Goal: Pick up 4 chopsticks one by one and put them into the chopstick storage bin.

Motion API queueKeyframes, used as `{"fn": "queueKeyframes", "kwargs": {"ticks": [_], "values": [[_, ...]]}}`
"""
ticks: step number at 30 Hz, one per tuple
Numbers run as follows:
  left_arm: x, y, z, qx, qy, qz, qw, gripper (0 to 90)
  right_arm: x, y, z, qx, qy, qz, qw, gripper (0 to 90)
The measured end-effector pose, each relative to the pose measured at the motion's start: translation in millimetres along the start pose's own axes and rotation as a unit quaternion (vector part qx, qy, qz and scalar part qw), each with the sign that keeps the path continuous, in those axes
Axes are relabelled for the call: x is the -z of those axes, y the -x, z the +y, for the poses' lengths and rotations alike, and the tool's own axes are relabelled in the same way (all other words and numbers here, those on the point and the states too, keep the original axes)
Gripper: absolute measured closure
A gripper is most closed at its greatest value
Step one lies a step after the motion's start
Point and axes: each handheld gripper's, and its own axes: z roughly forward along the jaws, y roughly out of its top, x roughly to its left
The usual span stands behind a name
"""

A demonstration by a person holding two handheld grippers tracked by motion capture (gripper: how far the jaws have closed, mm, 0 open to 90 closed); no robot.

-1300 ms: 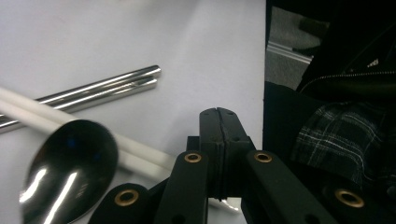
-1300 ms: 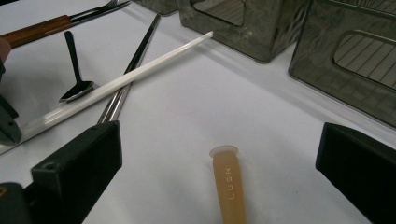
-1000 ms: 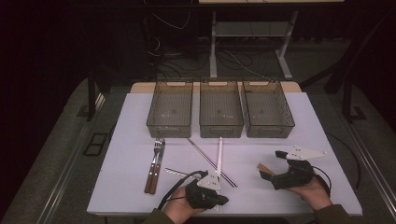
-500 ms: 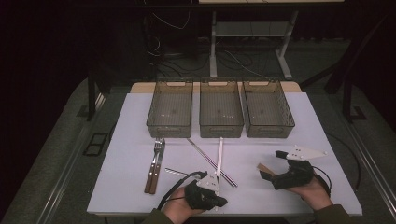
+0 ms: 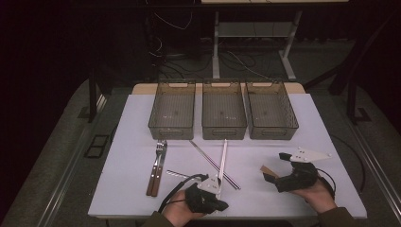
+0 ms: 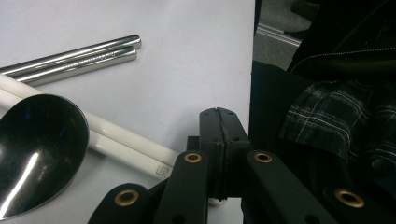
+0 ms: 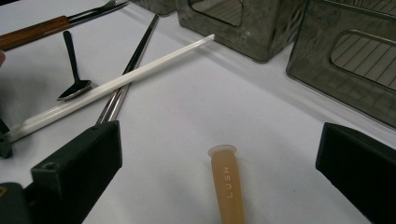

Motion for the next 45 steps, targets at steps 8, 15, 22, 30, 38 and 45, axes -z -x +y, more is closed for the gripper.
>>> {"fn": "queueKeyframes", "kwargs": {"ticks": [8, 15, 22, 30, 38, 45], "values": [[3.4, 0.2, -2.9, 0.006, -0.002, -0.001, 1.0000, 89.5, 0.0, 0.0, 0.0, 0.000, 0.000, 0.000, 1.0000, 0.7], [7.1, -1.0, -5.4, 0.011, -0.003, -0.001, 0.9999, 89.5, 0.0, 0.0, -0.1, 0.000, 0.000, -0.001, 1.0000, 0.7], [11.1, -1.4, -8.1, 0.023, -0.007, 0.001, 0.9997, 89.5, -0.1, -0.1, -0.1, 0.000, -0.001, -0.001, 1.0000, 0.7], [14.4, -3.0, -10.5, 0.027, -0.009, -0.001, 0.9996, 89.5, -0.1, 0.0, -0.2, 0.001, -0.001, -0.001, 1.0000, 0.7], [20.0, -6.1, -13.1, 0.023, -0.021, -0.001, 0.9995, 89.5, -0.3, -0.2, -0.2, 0.001, -0.001, -0.001, 1.0000, 0.7], [22.3, -6.3, -14.6, 0.027, -0.021, 0.001, 0.9994, 89.5, -0.3, -0.2, -0.2, 0.001, -0.001, -0.001, 1.0000, 0.7]]}}
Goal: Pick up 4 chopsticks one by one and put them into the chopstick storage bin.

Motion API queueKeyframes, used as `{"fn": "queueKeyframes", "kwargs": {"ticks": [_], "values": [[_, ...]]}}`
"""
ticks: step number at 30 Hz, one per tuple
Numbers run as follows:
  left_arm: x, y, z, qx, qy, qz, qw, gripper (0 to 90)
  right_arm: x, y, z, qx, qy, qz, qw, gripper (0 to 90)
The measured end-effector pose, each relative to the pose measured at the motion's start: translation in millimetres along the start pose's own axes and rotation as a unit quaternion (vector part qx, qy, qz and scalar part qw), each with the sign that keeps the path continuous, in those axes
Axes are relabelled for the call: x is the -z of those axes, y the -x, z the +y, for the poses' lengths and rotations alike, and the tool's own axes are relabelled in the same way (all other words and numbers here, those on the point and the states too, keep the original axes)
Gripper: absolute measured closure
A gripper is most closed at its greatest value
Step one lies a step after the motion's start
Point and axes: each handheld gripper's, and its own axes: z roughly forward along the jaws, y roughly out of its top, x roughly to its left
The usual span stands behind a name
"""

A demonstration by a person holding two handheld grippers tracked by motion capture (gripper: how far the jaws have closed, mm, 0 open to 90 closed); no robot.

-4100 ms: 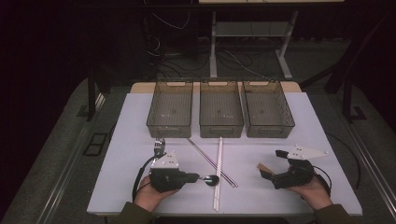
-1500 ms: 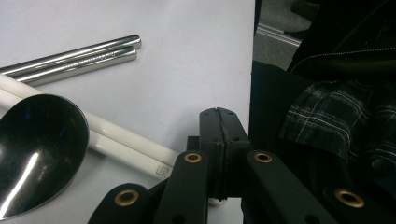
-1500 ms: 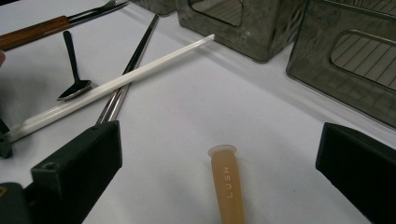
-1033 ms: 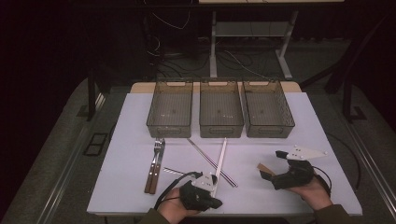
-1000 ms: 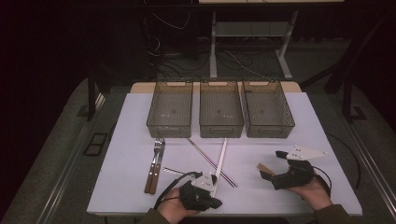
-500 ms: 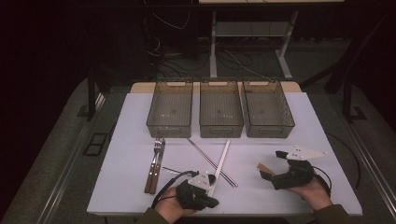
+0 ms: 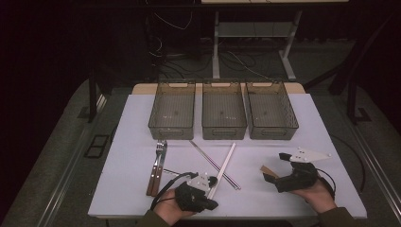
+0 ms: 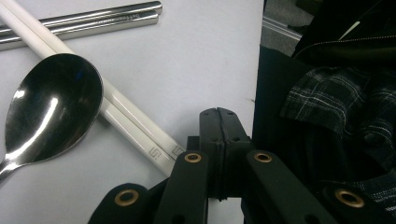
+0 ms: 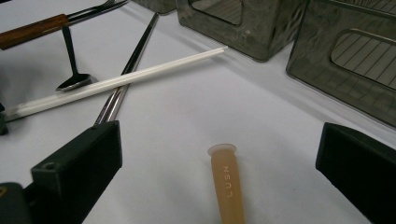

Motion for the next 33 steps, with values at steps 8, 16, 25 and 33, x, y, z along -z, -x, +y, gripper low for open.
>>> {"fn": "queueKeyframes", "kwargs": {"ticks": [8, 16, 25, 33], "values": [[3.8, -1.5, -1.9, 0.006, -0.003, 0.006, 1.0000, 89.5, 0.1, 0.1, 0.0, 0.000, 0.000, 0.000, 1.0000, 0.7], [8.7, -3.4, -4.9, 0.015, -0.006, 0.011, 0.9998, 89.5, 0.2, 0.2, -0.1, 0.000, 0.000, 0.000, 1.0000, 0.7], [13.0, -5.9, -7.8, 0.017, -0.010, 0.012, 0.9997, 89.5, 0.3, 0.2, -0.1, 0.000, 0.000, 0.000, 1.0000, 0.7], [16.6, -7.2, -10.5, 0.020, -0.012, 0.013, 0.9997, 89.4, 0.3, 0.3, -0.1, 0.000, 0.000, -0.001, 1.0000, 0.7]]}}
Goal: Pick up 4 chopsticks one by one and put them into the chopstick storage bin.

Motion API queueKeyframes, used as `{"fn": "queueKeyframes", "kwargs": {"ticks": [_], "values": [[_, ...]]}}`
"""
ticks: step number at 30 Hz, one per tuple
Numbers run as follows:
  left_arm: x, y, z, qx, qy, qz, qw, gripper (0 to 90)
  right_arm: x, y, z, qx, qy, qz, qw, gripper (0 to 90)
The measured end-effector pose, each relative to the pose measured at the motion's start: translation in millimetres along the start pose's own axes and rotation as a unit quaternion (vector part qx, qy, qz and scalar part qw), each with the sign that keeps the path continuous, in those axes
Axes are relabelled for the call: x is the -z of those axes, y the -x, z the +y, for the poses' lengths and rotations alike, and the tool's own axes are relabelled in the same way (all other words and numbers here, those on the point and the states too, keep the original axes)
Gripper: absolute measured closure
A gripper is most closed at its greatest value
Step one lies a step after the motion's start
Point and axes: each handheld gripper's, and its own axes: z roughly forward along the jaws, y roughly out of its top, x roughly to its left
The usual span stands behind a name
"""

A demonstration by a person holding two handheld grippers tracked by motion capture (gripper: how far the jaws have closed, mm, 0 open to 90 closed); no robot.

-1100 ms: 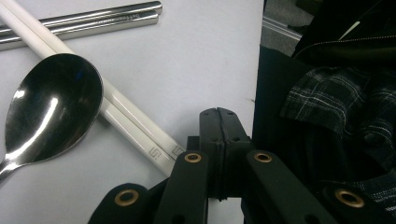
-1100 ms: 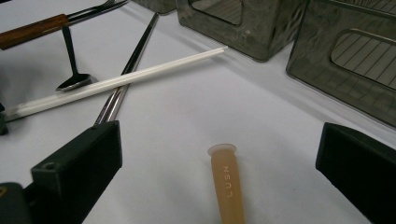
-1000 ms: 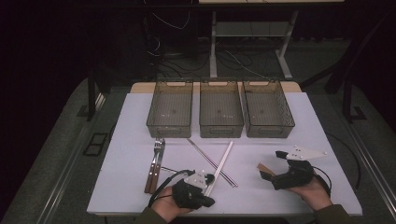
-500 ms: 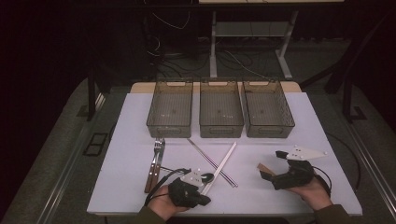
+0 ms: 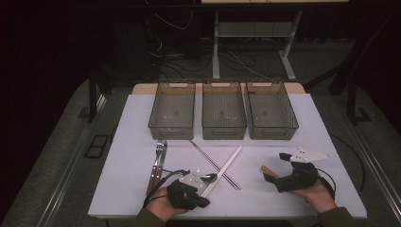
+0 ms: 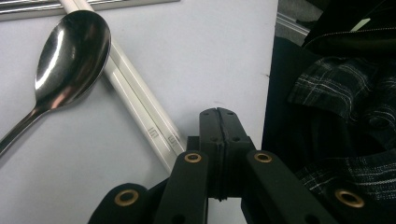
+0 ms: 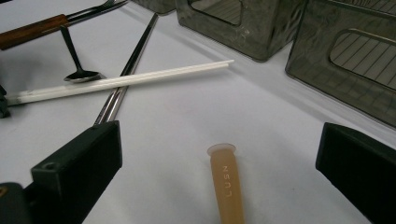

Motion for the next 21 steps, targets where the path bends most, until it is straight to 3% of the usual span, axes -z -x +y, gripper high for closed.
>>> {"fn": "queueKeyframes", "kwargs": {"ticks": [10, 11, 12, 14, 18, 21], "values": [[7.2, -2.5, -5.4, 0.008, -0.002, 0.011, 0.9999, 89.5, 0.4, 0.0, -0.1, -0.001, 0.001, -0.001, 1.0000, 0.7], [8.1, -4.0, -5.6, 0.000, -0.005, 0.013, 0.9999, 89.4, 0.4, 0.0, -0.1, -0.001, 0.001, -0.001, 1.0000, 0.7], [8.7, -3.2, -6.5, 0.008, -0.004, 0.013, 0.9999, 89.5, 0.4, 0.1, -0.1, -0.001, 0.001, -0.001, 1.0000, 0.7], [10.0, -5.0, -7.0, 0.000, -0.005, 0.016, 0.9999, 89.5, 0.4, 0.1, -0.1, -0.001, 0.001, -0.001, 1.0000, 0.7], [12.4, -4.5, -9.1, 0.012, -0.005, 0.019, 0.9997, 89.5, 0.4, -0.1, 0.0, 0.000, 0.000, 0.000, 1.0000, 0.7], [14.4, -7.0, -10.1, 0.004, -0.006, 0.025, 0.9997, 89.5, 0.4, -0.1, -0.1, -0.001, 0.000, -0.001, 1.0000, 0.7]]}}
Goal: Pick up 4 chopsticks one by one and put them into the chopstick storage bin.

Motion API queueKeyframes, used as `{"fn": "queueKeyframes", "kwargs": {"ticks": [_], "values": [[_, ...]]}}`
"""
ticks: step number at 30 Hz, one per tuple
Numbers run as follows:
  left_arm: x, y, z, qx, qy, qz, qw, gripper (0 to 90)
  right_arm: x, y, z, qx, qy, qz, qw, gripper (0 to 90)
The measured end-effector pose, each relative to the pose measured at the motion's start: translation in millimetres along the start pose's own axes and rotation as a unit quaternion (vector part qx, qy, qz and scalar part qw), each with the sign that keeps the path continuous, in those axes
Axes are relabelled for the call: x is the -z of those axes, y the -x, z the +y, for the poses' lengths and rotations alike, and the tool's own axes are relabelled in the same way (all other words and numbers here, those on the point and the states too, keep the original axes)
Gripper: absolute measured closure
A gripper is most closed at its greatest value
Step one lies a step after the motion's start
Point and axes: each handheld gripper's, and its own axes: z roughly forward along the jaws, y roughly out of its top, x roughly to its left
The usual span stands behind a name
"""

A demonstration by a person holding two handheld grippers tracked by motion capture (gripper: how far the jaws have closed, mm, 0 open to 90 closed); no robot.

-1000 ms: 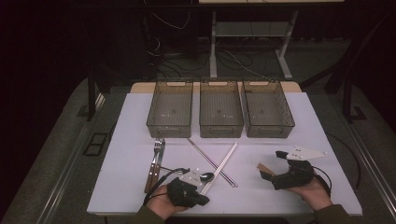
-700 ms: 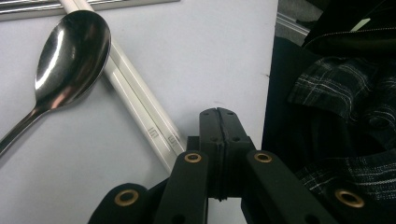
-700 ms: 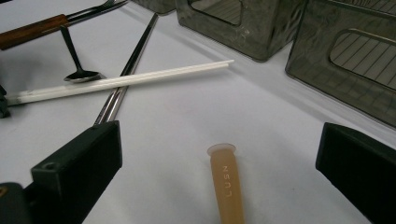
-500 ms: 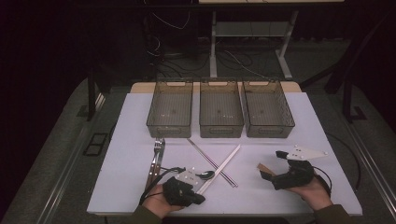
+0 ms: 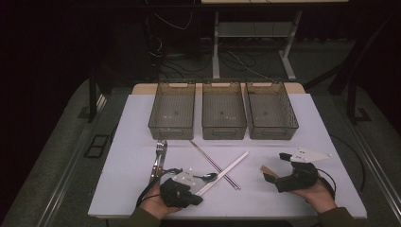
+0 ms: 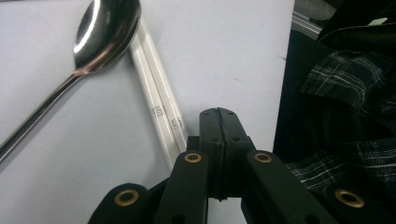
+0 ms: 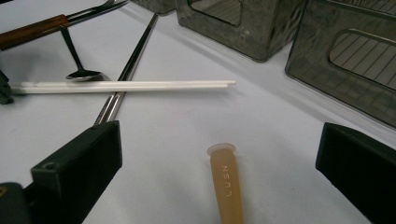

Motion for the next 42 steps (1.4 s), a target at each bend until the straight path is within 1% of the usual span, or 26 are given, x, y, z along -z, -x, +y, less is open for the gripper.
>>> {"fn": "queueKeyframes", "kwargs": {"ticks": [1, 3, 4, 6, 7, 9, 10, 12, 15, 16, 17, 19, 20, 22, 23, 25, 27, 28, 29, 35, 38, 42], "values": [[0.9, 0.6, -0.9, 0.008, -0.001, 0.000, 1.0000, 89.4, 0.0, 0.0, 0.0, 0.000, 0.000, 0.000, 1.0000, 0.7], [2.1, -0.3, -1.7, 0.009, -0.001, 0.003, 1.0000, 89.5, 0.0, 0.0, 0.0, 0.000, 0.000, 0.000, 1.0000, 0.7], [2.5, -1.3, -1.7, 0.004, 0.000, 0.006, 1.0000, 89.5, 0.0, 0.0, 0.0, 0.000, 0.000, 0.000, 1.0000, 0.7], [4.0, -1.7, -2.7, 0.006, -0.002, 0.009, 0.9999, 89.5, 0.0, 0.0, 0.0, 0.000, 0.000, 0.000, 1.0000, 0.7], [4.6, -2.6, -2.9, 0.004, -0.002, 0.011, 0.9999, 89.4, 0.0, 0.0, 0.0, 0.000, 0.000, 0.000, 1.0000, 0.7], [5.8, -2.2, -4.0, 0.013, -0.003, 0.012, 0.9998, 89.5, -0.1, 0.0, 0.0, 0.000, -0.001, 0.000, 1.0000, 0.7], [6.4, -3.8, -3.9, 0.005, -0.004, 0.015, 0.9999, 89.5, -0.1, -0.1, 0.0, 0.000, 0.000, 0.000, 1.0000, 0.7], [6.8, -3.8, -4.7, 0.010, -0.001, 0.017, 0.9998, 89.5, -0.1, -0.1, 0.0, 0.000, 0.000, 0.000, 1.0000, 0.7], [8.5, -5.3, -5.3, 0.008, -0.005, 0.020, 0.9998, 89.5, 0.1, -0.2, 0.0, 0.000, 0.000, 0.000, 1.0000, 0.7], [8.6, -4.3, -5.7, 0.018, -0.004, 0.020, 0.9996, 89.5, 0.0, -0.1, 0.0, 0.000, 0.000, 0.000, 1.0000, 0.7], [9.0, -6.2, -5.5, 0.008, -0.005, 0.021, 0.9997, 89.5, 0.0, -0.1, 0.0, 0.000, 0.000, 0.000, 1.0000, 0.7], [9.7, -7.0, -5.7, 0.005, -0.007, 0.022, 0.9997, 89.5, -0.1, -0.1, 0.0, 0.000, 0.000, 0.000, 1.0000, 0.7], [9.9, -6.7, -6.2, 0.011, -0.005, 0.023, 0.9997, 89.5, -0.1, 0.0, 0.0, 0.000, 0.000, 0.000, 1.0000, 0.7], [10.6, -7.6, -6.6, 0.010, -0.006, 0.024, 0.9997, 89.4, -0.1, -0.1, 0.0, 0.000, 0.000, 0.000, 1.0000, 0.7], [10.4, -7.7, -7.0, 0.013, -0.002, 0.024, 0.9996, 89.4, -0.1, -0.1, 0.0, 0.000, 0.000, 0.000, 1.0000, 0.7], [11.4, -7.9, -7.7, 0.018, -0.003, 0.025, 0.9995, 89.5, -0.1, -0.1, 0.0, 0.001, -0.001, 0.000, 1.0000, 0.7], [12.9, -9.7, -8.2, 0.011, -0.007, 0.028, 0.9995, 89.5, -0.1, -0.1, 0.0, 0.001, 0.000, 0.000, 1.0000, 0.7], [13.5, -10.1, -8.3, 0.011, -0.008, 0.030, 0.9995, 89.5, -0.1, -0.1, 0.0, 0.001, 0.000, 0.000, 1.0000, 0.7], [13.3, -9.9, -8.5, 0.014, -0.005, 0.031, 0.9994, 89.5, -0.1, -0.1, 0.0, 0.001, 0.000, 0.000, 1.0000, 0.7], [15.7, -11.4, -10.2, 0.018, -0.003, 0.041, 0.9990, 89.5, -0.1, -0.1, 0.0, 0.000, 0.000, 0.000, 1.0000, 0.7], [17.2, -12.2, -11.3, 0.024, -0.002, 0.045, 0.9987, 89.5, 0.0, -0.2, 0.0, 0.000, 0.000, 0.000, 1.0000, 0.7], [18.8, -14.0, -12.3, 0.022, -0.003, 0.050, 0.9985, 89.5, 0.0, -0.3, 0.1, 0.000, 0.000, 0.000, 1.0000, 0.7]]}}
